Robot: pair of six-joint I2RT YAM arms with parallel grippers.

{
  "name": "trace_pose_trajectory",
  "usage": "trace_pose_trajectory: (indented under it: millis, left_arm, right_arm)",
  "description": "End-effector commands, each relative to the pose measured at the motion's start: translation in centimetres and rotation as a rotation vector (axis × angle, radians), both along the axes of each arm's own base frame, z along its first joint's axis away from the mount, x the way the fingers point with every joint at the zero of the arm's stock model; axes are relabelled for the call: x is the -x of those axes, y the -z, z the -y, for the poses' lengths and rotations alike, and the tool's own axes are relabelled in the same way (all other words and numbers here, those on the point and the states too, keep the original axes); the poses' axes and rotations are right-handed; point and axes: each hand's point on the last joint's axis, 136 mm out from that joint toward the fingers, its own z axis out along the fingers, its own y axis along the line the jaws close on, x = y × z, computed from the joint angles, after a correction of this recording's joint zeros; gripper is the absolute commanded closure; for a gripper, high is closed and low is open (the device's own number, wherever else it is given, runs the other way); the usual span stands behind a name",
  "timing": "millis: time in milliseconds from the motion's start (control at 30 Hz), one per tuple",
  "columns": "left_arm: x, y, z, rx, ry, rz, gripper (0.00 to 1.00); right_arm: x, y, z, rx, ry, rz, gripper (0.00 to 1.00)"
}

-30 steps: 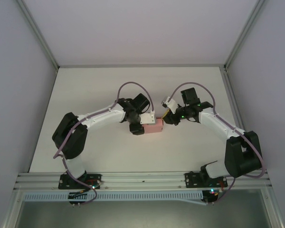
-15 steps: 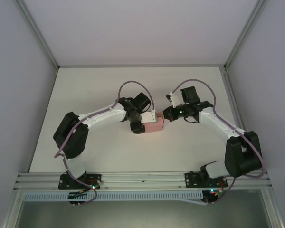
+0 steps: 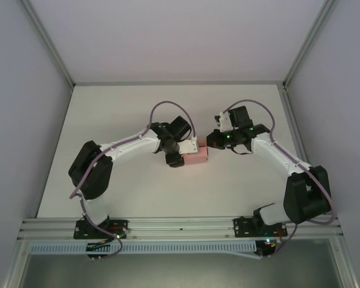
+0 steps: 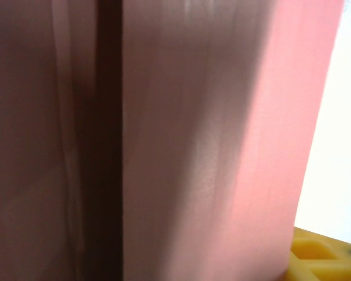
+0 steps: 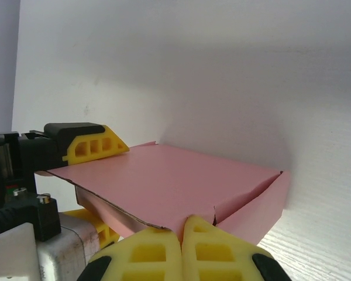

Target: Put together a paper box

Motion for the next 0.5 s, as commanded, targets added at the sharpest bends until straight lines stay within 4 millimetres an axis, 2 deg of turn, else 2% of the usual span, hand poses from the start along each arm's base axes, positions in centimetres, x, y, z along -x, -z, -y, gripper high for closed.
trace_pose_trajectory:
  millis: [0, 167, 467]
  left_arm:
    - [0.1, 1.1, -0.2, -0.020, -0.022, -0.024, 0.41]
    - [0.1, 1.2, -0.2, -0.022, -0.025, -0.025, 0.42]
    - [-0.3, 1.0, 0.1, -0.015, -0.053, -0.023, 0.41]
  right_arm:
    - [0.1, -0.9, -0.5, -0.011, -0.050, 0.052, 1.00]
    - [0.9, 0.0, -0.4, -0.023, -0.112, 0.169, 1.00]
    - [1.5, 1.9, 0.2, -0.026, -0.102, 0.321, 0.99]
